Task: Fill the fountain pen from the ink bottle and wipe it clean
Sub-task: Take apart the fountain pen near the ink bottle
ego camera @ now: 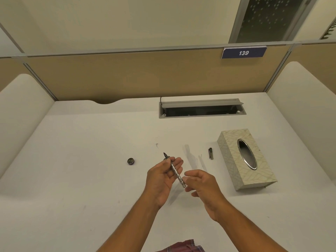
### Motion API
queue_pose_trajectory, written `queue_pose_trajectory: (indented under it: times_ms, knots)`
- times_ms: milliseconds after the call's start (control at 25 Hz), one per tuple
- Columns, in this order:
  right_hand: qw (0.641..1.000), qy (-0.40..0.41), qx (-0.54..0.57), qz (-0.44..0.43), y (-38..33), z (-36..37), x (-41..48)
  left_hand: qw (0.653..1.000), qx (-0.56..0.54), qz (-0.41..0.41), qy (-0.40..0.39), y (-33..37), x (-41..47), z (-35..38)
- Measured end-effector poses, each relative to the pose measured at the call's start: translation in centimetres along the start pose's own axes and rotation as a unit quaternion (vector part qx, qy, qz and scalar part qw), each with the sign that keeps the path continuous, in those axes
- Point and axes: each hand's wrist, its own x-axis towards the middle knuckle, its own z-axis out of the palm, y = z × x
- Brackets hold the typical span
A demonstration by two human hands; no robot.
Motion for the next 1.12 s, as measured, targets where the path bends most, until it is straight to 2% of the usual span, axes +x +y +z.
queue_pose_trajectory:
  times_ms: [160, 240, 400, 600, 880, 1120]
  knots:
    - [0.997, -0.066, -0.007, 0.041, -0.1, -0.1, -0.1, 1.000, 0.002, -0.002, 0.000, -0.1, -0.1, 0.0]
    - [0.996, -0.077, -0.013, 0.030, 0.1, 0.1, -0.3, 1.000, 0.003, -0.007, -0.001, -0.2, -0.2, 0.1]
    - [1.000, -0.019, -0.004, 0.005, 0.2, 0.0, -0.3, 1.000, -0.001, 0.000, 0.001, 0.1, -0.1, 0.0]
    - [0.998, -0.055, -0.018, 0.019, 0.0, 0.1, -0.4, 1.000, -0.002, -0.003, 0.006, 0.0, -0.2, 0.0]
    - [0.998, -0.037, -0.057, 0.011, 0.6, -0.6, -0.3, 0.999, -0.028, 0.021, 0.033, 0.8, 0.3, -0.4]
    - [0.994, 0.048, -0.092, -0.016, 2.9, -2.2, 0.9, 0.996, -0.054, 0.032, 0.057, 1.9, 0.9, -0.8]
